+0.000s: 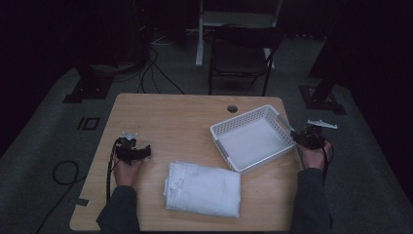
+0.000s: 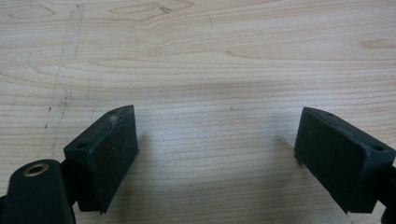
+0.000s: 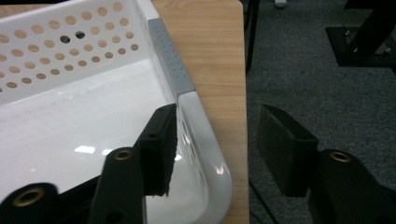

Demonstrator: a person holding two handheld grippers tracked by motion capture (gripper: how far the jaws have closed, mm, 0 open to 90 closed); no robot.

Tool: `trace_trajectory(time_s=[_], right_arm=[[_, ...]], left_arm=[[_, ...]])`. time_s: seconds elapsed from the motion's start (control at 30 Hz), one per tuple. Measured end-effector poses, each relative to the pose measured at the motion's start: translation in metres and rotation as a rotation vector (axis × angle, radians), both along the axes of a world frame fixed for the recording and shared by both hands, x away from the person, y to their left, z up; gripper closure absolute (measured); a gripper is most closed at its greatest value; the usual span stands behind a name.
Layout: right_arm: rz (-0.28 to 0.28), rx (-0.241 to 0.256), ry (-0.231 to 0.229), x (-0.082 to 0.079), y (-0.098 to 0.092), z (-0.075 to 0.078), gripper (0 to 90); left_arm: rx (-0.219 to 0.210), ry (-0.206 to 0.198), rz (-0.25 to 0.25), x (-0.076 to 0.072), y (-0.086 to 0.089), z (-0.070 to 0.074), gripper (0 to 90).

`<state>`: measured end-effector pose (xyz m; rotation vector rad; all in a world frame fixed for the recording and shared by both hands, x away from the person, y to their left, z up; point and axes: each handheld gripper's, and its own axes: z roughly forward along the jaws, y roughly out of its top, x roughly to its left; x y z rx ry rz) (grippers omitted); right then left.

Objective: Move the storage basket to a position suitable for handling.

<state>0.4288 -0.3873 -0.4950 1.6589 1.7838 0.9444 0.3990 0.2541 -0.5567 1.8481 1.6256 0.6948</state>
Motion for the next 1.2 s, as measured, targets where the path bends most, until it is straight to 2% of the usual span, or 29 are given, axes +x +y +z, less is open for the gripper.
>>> trace_trajectory(time_s=[0.17,0.27,0.3,0.6,0.7,0.8,0.9,1.07,1.2], right_arm=[[0.018,0.001,0.023,0.004,0.001,-0.003,55.8],[0.029,0.009,0.022,0.005,0.005,-0.004,66.4],[0.031,0.001,0.021,0.005,0.006,-0.004,66.8],[-0.001,0.007,0.021,0.004,0.006,-0.004,70.2],[-0.043,0.025,0.020,0.003,0.006,-0.004,78.6],[-0.075,0.008,0.016,0.003,0.010,-0.005,79.0],[-0.083,0.037,0.016,0.002,0.010,-0.005,79.2],[-0.073,0.040,0.016,-0.001,0.015,-0.005,79.0],[-0.037,0.054,0.017,-0.004,0.022,-0.004,77.5]], left_arm=[[-0.001,0.001,0.000,0.000,0.000,0.000,12.8],[-0.001,0.000,-0.002,-0.001,0.000,0.000,12.8],[-0.001,0.000,-0.002,-0.001,0.000,0.000,12.8],[-0.001,0.000,-0.003,-0.001,-0.001,0.000,12.8],[-0.001,0.001,-0.004,-0.001,-0.001,0.000,12.8],[-0.001,0.001,-0.004,-0.001,-0.001,0.000,12.8],[-0.001,0.001,-0.004,-0.001,-0.001,0.000,12.8],[0.001,0.000,0.003,-0.002,-0.002,0.000,13.4],[0.002,0.007,0.003,-0.003,-0.003,0.001,14.6]])
